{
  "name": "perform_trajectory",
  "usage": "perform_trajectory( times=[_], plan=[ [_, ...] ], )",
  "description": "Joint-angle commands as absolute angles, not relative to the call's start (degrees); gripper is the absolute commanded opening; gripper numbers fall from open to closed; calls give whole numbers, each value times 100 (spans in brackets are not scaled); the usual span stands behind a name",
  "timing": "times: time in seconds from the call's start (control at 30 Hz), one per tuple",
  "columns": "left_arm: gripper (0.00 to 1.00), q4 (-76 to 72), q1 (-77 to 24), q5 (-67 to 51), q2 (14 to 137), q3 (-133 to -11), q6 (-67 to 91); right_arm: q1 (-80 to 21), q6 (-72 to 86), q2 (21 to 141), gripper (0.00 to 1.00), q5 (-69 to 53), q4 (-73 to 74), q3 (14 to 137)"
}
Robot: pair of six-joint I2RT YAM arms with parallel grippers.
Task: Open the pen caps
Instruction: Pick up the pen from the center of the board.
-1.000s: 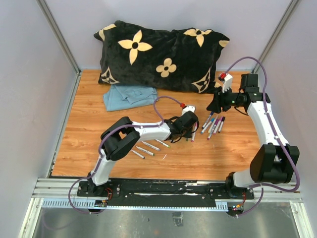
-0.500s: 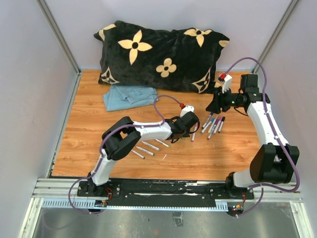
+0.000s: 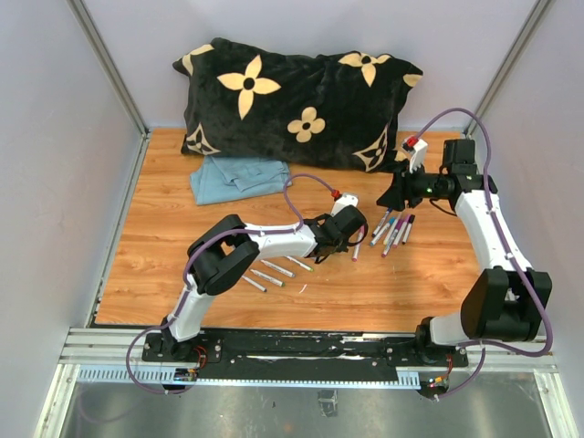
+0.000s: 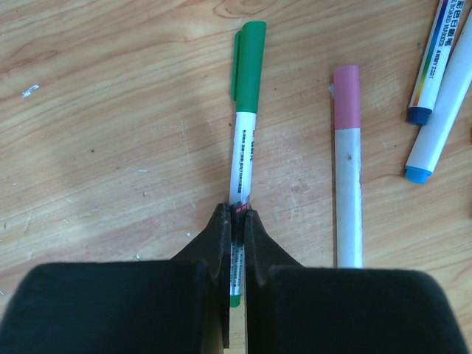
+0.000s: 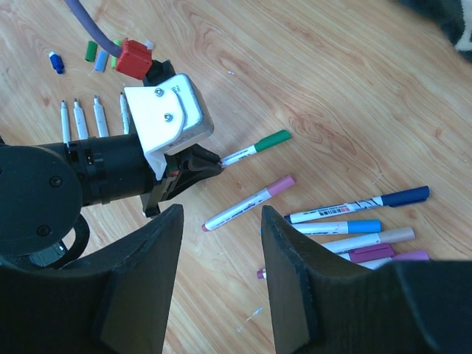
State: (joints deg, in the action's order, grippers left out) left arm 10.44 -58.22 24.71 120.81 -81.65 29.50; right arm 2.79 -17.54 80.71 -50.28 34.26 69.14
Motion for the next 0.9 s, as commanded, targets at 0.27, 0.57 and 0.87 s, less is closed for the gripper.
perform_trajectory(
  times=[0.27,0.57,0.87],
  plan=[
    [0,-54,-5664,2243,10301,-6758,3091,149,-1056,7692,47,-5744,2621,6433],
    [0,-1945,-5636,1784,8352,-4696,3439,-49,-176,7396,48,-6289,1562,5929],
    [0,-4665,-5282,1224,6898,-2390,4239,-416,973,7221,51,-6725,24,5227]
  ],
)
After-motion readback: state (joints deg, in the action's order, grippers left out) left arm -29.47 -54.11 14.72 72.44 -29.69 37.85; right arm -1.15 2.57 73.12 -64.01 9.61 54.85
